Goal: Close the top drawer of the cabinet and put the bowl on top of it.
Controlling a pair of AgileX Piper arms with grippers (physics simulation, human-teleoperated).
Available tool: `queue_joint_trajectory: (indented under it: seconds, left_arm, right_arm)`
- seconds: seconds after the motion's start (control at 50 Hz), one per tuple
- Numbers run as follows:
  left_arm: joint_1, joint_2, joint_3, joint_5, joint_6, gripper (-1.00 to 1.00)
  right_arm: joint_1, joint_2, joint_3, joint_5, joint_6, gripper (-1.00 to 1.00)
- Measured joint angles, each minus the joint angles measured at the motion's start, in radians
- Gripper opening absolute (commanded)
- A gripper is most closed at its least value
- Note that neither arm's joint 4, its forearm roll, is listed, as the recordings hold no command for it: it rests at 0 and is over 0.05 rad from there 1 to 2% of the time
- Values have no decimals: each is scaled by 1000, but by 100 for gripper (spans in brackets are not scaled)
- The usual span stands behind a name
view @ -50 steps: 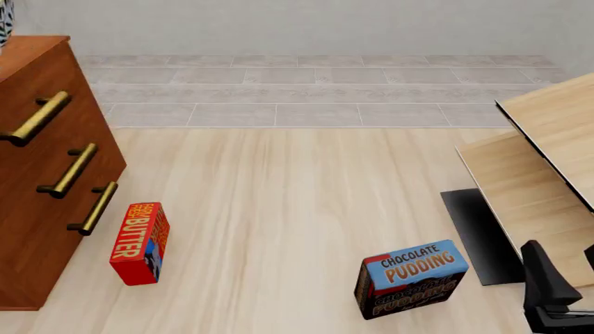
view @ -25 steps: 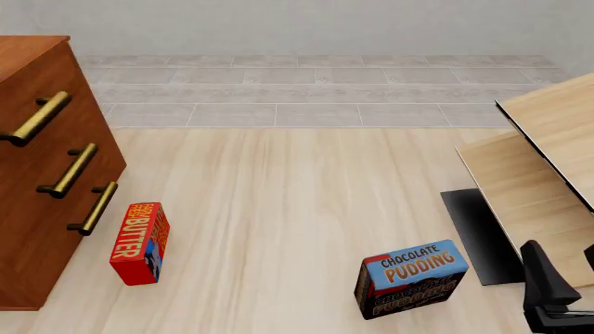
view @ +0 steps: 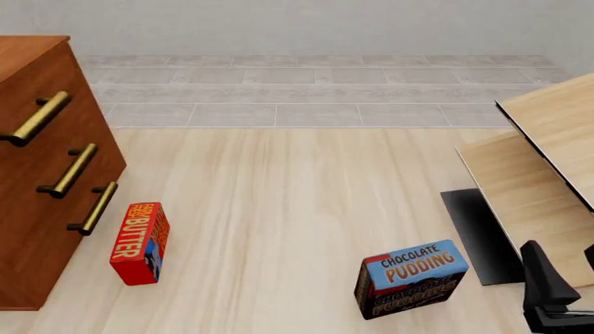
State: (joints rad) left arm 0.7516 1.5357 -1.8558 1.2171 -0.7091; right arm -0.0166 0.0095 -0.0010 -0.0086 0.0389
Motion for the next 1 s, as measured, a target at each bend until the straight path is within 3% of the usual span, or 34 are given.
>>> queue_joint_trajectory:
  seconds: [0.56,0.58,1.0]
  left_arm:
    - [24,2,12,-27,14,-100]
    - [25,3,10,-28,14,100]
    - [50,-8,-41,-31,29,100]
  right_arm:
    - [-2,-4,0,3,3,100]
    - [-2,-4,0,3,3,100]
    - [-2,-4,-1,2,6,100]
